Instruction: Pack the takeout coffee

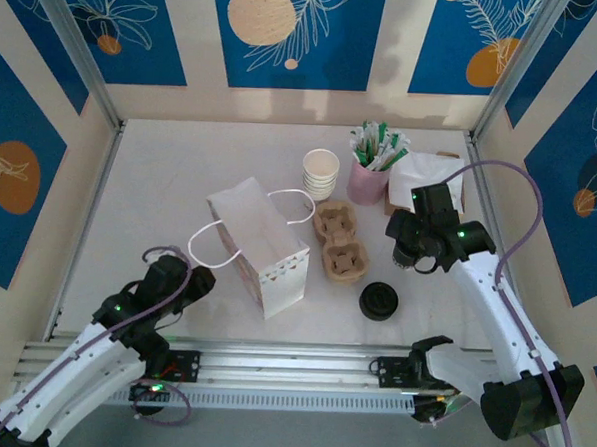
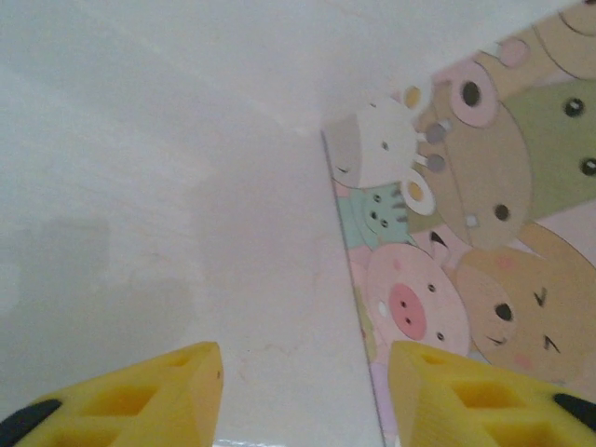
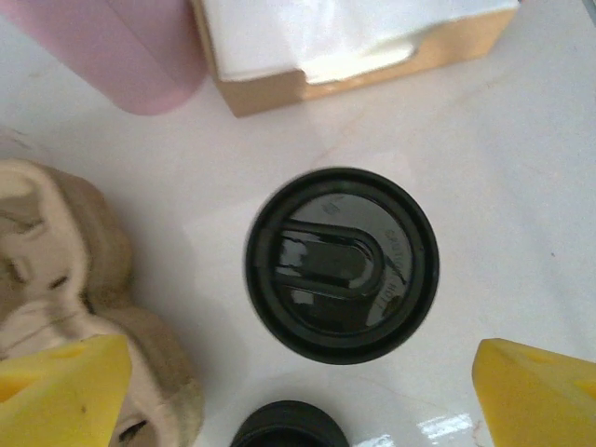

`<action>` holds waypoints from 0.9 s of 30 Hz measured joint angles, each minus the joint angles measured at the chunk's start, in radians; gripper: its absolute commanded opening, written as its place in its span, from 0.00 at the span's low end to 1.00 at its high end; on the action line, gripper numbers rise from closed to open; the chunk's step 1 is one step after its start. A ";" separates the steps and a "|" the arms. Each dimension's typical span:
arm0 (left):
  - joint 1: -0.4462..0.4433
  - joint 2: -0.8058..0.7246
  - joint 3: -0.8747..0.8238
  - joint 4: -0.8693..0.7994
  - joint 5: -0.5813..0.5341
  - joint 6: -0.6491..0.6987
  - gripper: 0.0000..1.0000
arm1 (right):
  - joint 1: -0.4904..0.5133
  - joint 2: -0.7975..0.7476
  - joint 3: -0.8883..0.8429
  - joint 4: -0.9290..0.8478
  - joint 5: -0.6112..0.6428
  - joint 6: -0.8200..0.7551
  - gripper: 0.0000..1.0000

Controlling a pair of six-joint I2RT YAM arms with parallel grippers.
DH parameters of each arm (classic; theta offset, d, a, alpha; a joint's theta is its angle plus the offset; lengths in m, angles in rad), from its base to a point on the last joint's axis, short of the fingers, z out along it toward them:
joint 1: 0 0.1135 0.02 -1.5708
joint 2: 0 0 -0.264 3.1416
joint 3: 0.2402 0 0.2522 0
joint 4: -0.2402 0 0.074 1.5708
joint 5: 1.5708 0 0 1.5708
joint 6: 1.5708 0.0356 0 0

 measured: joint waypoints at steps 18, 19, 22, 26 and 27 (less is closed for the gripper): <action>0.312 0.143 -0.137 0.314 0.342 -0.076 0.49 | 0.322 0.399 0.172 0.043 -0.148 -0.169 0.55; 0.312 0.152 -0.137 0.326 0.348 -0.080 0.49 | 0.321 0.421 0.175 0.044 -0.146 -0.166 0.54; 0.313 0.178 -0.137 0.357 0.364 -0.080 0.49 | 0.321 0.469 0.187 0.043 -0.145 -0.161 0.54; 0.313 0.187 -0.137 0.365 0.372 -0.079 0.49 | 0.321 0.519 0.204 0.057 -0.138 -0.156 0.47; 0.313 0.186 -0.137 0.365 0.373 -0.079 0.49 | 0.321 0.529 0.206 0.061 -0.138 -0.155 0.46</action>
